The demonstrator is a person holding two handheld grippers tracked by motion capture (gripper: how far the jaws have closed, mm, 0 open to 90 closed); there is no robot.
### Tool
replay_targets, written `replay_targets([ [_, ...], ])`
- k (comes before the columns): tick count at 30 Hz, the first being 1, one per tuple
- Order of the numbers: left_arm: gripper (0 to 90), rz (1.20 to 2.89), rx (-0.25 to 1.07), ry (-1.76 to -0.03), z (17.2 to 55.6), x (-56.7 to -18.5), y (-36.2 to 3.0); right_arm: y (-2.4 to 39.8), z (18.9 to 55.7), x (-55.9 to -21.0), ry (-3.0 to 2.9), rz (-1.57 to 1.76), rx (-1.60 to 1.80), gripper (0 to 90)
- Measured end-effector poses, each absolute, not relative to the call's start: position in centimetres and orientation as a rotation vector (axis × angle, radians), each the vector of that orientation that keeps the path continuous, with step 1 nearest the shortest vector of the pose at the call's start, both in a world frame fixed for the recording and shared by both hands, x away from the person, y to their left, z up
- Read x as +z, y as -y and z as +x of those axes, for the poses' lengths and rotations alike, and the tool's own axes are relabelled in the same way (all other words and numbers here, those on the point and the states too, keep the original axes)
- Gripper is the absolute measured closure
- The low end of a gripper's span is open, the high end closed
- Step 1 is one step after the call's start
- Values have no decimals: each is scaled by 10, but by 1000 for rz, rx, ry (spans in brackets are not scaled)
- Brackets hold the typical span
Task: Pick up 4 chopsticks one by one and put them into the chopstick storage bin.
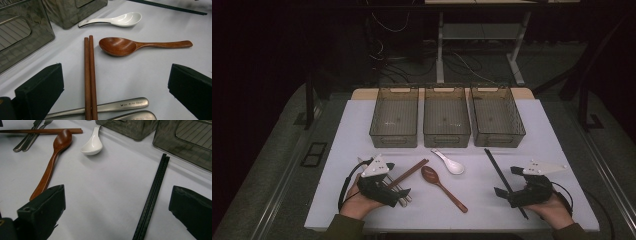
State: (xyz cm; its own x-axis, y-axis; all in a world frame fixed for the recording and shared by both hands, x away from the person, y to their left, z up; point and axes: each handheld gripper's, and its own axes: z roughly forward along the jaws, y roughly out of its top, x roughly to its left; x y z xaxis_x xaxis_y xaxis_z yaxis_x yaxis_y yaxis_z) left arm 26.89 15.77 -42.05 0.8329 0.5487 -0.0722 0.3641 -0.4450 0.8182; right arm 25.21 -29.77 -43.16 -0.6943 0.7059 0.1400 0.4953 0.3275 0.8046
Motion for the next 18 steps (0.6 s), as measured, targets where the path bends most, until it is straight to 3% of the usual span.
replay_targets([
  [14, 0, 2066, 232, -676, 268, -421, -158, 300, 256, -428, -2365, 1134, 1243, 8],
  [18, 0, 2067, 229, -670, 267, -421, -159, 300, 259, -425, -2361, 1145, 1218, 49],
])
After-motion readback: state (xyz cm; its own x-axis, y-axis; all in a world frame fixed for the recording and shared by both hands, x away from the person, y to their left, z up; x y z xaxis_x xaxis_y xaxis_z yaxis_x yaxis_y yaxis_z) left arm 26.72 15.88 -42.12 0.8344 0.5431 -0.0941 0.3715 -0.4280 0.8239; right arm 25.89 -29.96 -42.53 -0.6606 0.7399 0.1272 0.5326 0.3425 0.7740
